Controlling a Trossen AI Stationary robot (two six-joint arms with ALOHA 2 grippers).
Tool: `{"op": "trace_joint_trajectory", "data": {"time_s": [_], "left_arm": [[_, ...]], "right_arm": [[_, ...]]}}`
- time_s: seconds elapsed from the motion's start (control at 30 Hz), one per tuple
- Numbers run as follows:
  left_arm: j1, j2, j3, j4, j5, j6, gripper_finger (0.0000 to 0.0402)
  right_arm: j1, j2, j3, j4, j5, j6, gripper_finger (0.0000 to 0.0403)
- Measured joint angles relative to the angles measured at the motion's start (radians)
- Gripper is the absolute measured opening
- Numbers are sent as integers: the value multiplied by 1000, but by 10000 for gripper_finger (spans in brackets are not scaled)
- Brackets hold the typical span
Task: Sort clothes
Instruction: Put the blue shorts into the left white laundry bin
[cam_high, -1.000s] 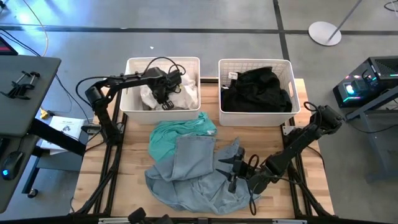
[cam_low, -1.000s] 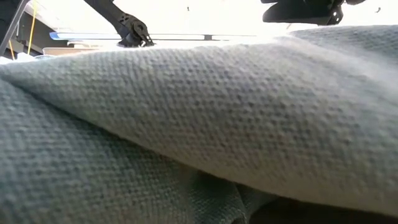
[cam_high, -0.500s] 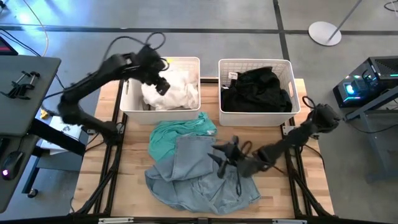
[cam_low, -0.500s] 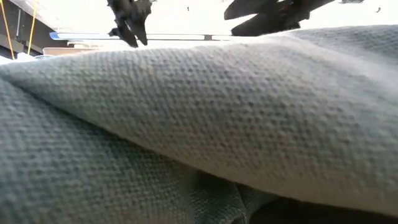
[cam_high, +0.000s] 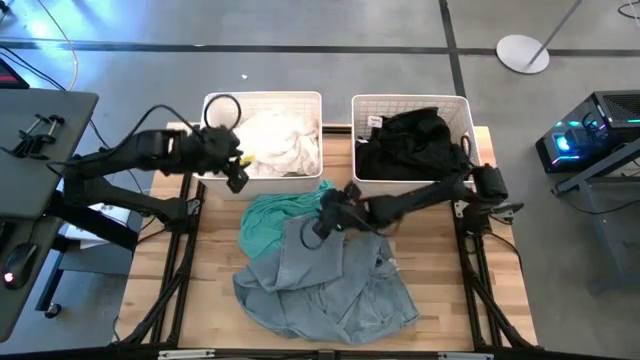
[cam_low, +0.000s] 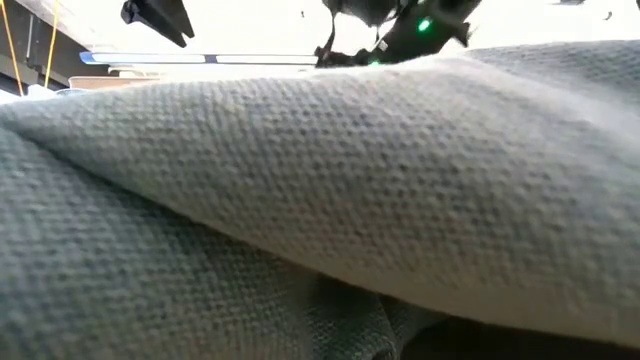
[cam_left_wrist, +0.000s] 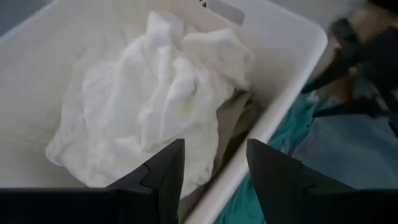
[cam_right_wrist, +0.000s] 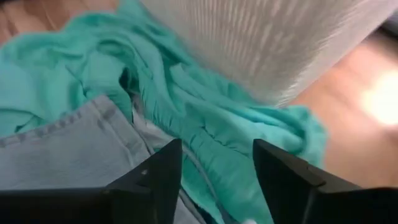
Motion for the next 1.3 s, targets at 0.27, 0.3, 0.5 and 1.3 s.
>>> {"op": "trace_joint_trajectory", "data": {"time_s": [0.27, 0.3, 0.5, 1.3], "left_arm": [[-51, -6, -109, 40, -34, -11, 161], [-54, -6, -118, 54, -34, -11, 161], [-55, -5, -135, 107, -32, 15, 161], [-202, -4, -134, 426, -27, 194, 161]], "right_arm": [[-82, 100, 64, -6, -64, -3, 252], [-87, 113, 68, -6, -62, 0, 253], [-98, 185, 74, 7, -88, -1, 223], [153, -153, 70, 59, 154, -279, 9]]}}
